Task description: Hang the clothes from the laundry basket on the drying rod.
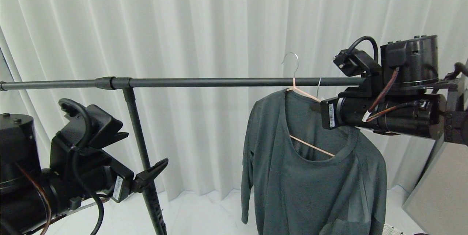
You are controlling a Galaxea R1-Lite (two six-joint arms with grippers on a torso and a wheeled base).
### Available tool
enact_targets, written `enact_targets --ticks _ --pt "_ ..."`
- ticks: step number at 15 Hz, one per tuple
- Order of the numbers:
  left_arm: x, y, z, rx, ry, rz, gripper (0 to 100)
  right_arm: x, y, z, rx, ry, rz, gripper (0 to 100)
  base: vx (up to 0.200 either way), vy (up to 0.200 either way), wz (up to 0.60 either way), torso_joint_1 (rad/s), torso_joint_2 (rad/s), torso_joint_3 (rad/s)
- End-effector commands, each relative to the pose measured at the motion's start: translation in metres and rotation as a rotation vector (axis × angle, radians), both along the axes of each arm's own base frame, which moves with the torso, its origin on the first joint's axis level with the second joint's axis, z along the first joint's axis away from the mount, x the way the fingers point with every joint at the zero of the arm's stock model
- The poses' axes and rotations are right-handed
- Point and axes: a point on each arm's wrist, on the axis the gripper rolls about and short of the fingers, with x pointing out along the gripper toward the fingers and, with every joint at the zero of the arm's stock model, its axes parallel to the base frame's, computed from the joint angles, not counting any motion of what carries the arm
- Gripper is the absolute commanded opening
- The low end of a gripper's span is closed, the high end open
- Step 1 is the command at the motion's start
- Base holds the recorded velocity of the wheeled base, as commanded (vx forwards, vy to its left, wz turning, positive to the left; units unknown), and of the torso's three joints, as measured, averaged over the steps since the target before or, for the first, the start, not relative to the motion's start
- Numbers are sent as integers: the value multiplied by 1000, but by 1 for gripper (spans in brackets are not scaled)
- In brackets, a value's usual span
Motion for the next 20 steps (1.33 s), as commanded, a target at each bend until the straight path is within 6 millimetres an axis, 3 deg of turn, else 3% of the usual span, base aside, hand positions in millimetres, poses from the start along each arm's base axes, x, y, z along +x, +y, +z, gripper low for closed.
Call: enact_targets --ticks 1,4,11,20 --pt "-1 0 1 0 -4 1 100 12 7 -8 -18 14 -24 0 0 0 0 0 0 0" --pt "-1 0 1 -1 -5 -1 100 32 18 -12 -33 11 -61 0 0 0 0 0 0 0" --pt "-2 -5 0 1 -1 -28 100 49 29 -33 -89 71 -77 0 0 0 0 0 0 0" --pt "-3 -7 1 0 -4 -42 100 53 32 -41 -112 78 -106 0 0 0 0 0 0 0"
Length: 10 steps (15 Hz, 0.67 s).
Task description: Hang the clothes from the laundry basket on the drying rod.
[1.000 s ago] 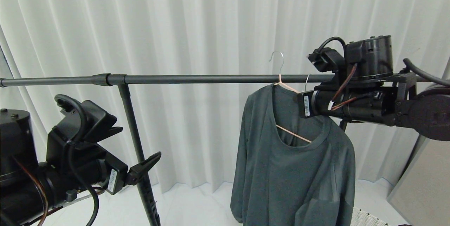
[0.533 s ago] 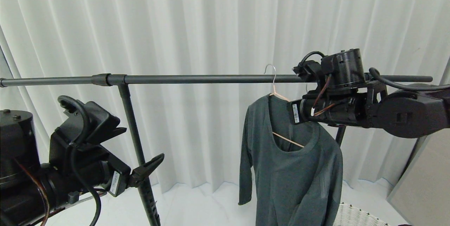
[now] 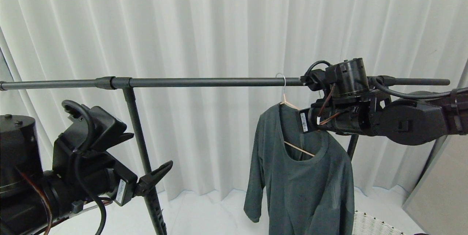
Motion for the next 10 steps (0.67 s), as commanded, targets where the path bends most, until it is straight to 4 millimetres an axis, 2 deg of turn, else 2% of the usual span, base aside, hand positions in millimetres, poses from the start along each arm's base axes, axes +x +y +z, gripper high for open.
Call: enact_targets --ticks 1,2,3,7,10 --pt "0 0 0 0 -1 0 100 1 1 2 5 -7 0 0 0 0 0 0 0 0" --pt "0 0 0 0 0 0 100 1 1 2 5 -7 -1 0 0 0 0 0 0 0" --pt "0 0 0 0 -1 0 100 1 1 3 6 -9 -1 100 0 0 0 0 0 0" --pt "-1 0 0 -2 -2 2 100 -3 -2 11 18 -26 -1 100 0 0 0 0 0 0" --pt "1 5 0 -1 -1 32 100 -20 -15 36 60 -79 -1 100 0 0 0 0 0 0"
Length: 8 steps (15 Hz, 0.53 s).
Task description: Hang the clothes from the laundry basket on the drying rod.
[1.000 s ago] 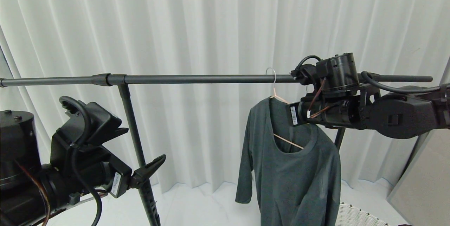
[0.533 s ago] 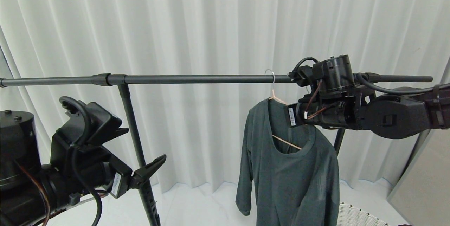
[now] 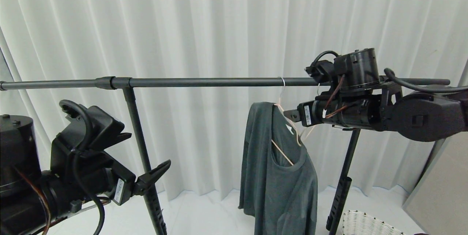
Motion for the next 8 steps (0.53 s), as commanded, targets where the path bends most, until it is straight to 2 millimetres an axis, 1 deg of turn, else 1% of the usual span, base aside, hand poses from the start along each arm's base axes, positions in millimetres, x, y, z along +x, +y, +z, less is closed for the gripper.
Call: enact_targets --ticks 1,3,5,8 --pt "1 5 0 -1 -2 33 100 -25 -15 26 40 -51 6 100 0 0 0 0 0 0" --pt "4 14 -3 2 9 83 100 -48 -32 38 53 -70 10 100 0 0 0 0 0 0" --pt "6 23 -3 3 9 134 100 -65 -51 45 53 -94 -21 100 0 0 0 0 0 0" --pt "7 36 -2 2 4 217 100 -84 -91 43 -67 -78 -151 100 0 0 0 0 0 0"
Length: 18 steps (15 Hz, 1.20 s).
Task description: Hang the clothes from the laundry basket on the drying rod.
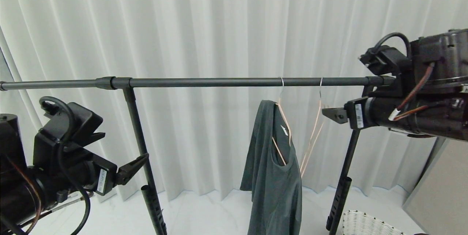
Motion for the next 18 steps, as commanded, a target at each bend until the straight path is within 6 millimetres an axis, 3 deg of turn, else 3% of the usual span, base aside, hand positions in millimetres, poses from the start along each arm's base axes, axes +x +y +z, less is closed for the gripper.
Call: enact_targets --ticks 1,4,6,9,15,18 --pt "0 13 1 3 -9 83 100 -26 -46 8 -64 -32 -111 100 0 0 0 0 0 0" --pt "0 23 -1 16 -2 168 100 -40 -102 -6 -242 -38 -277 100 0 0 0 0 0 0" --pt "2 29 1 22 -9 202 100 -47 -128 -12 -317 -51 -371 100 0 0 0 0 0 0" --pt "-3 30 -1 23 -6 210 100 -51 -140 -19 -318 -43 -417 100 -200 0 0 7 5 1" --pt "-17 31 -9 24 2 211 100 -52 -140 -23 -345 -34 -406 100 -200 0 0 2 3 2" --pt "-24 32 -19 26 34 225 100 -55 -140 -35 -356 -35 -405 100 -200 0 0 -1 1 2"
